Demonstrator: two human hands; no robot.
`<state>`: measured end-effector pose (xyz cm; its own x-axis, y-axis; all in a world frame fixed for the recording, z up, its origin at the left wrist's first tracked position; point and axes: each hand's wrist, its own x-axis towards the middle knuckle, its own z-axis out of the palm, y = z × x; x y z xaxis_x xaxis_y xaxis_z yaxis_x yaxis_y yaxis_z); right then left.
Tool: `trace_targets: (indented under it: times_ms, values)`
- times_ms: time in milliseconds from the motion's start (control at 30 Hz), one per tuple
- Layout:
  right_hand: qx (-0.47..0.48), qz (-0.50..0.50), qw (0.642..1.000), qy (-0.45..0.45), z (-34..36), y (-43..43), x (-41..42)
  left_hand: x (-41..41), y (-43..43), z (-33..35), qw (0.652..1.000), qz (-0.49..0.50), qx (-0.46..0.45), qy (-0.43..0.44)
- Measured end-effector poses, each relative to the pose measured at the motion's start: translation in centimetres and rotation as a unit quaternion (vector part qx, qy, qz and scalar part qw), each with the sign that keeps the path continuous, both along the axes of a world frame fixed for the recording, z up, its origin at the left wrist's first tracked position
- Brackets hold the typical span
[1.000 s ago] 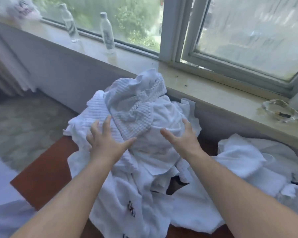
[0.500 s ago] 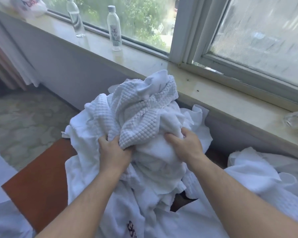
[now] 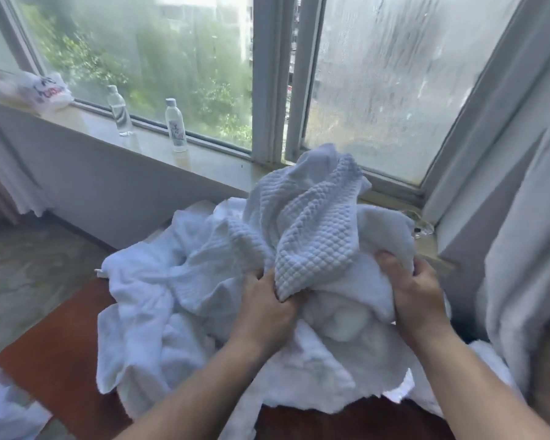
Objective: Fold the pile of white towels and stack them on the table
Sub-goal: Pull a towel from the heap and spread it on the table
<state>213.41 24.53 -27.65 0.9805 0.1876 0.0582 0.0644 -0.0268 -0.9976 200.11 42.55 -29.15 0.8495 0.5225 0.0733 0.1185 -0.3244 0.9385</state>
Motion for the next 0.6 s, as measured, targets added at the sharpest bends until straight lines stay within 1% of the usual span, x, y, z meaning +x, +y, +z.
trace_targets:
  times_ms: [100, 200, 300, 433, 500, 533, 600]
  values:
    - [0.001, -0.081, 0.996, -0.025, 0.9, -6.6, -0.9, 0.6, -5.7, 1.0, 0.997, -0.071, -0.022, -0.02]
    - [-0.023, -0.162, 0.986, -0.024, 0.6, -12.3, -1.5, 1.6, -10.6, 0.8, 0.99, -0.139, -0.03, -0.015]
    - [-0.073, -0.238, 0.968, -0.018, -0.5, -16.4, -1.9, 3.2, -13.7, -0.5, 0.979, -0.194, -0.054, 0.006]
    - [-0.135, -0.317, 0.939, 0.003, -2.2, -18.5, -1.4, 6.3, -15.5, -2.6, 0.967, -0.242, -0.043, 0.07]
    - [-0.148, -0.328, 0.932, 0.032, -3.1, -18.1, -0.6, 8.2, -15.4, -4.1, 0.96, -0.259, -0.018, 0.102]
    - [-0.155, -0.316, 0.935, 0.044, -3.7, -17.5, -0.2, 9.2, -15.2, -5.0, 0.958, -0.263, -0.003, 0.117]
    - [-0.178, -0.275, 0.944, 0.032, -5.3, -15.9, 0.8, 11.3, -14.2, -6.9, 0.954, -0.262, 0.049, 0.137]
